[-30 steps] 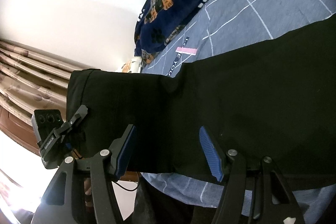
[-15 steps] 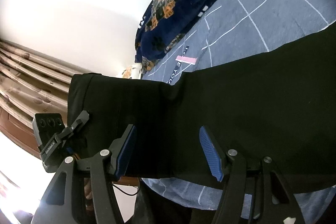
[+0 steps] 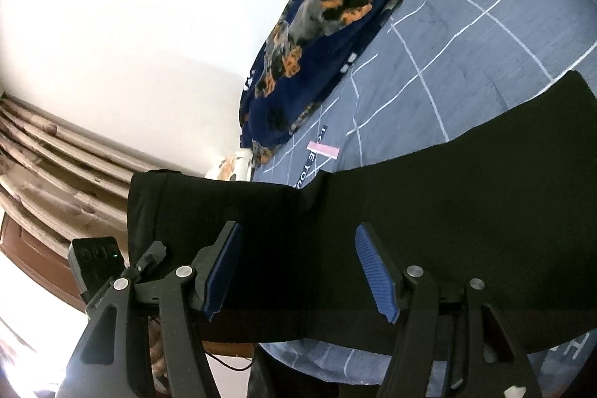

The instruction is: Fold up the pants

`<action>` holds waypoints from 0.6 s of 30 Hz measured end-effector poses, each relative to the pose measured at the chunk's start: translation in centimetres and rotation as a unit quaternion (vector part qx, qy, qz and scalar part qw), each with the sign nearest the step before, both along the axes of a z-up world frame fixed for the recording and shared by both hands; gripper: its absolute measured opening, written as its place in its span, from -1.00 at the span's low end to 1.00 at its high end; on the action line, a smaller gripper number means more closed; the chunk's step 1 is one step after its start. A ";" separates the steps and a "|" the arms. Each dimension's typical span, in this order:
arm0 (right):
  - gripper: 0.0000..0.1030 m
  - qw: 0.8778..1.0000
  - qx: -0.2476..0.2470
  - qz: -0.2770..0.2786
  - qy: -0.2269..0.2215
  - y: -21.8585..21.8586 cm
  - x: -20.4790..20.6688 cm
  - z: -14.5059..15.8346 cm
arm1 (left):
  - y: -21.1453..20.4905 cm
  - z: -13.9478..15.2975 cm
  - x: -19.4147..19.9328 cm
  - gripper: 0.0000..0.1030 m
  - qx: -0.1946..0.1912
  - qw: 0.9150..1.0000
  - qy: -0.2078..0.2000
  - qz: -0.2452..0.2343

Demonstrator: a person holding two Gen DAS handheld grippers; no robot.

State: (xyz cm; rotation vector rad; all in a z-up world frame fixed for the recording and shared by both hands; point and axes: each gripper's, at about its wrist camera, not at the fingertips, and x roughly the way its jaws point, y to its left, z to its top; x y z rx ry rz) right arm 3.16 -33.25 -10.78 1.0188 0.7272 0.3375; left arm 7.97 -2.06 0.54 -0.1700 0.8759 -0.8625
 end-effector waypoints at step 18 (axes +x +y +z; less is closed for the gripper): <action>0.24 1.000 0.010 -0.019 -0.013 -2.1 -0.6 0.9 | -5.2 0.3 -0.5 -0.62 0.010 0.999 0.001 -0.047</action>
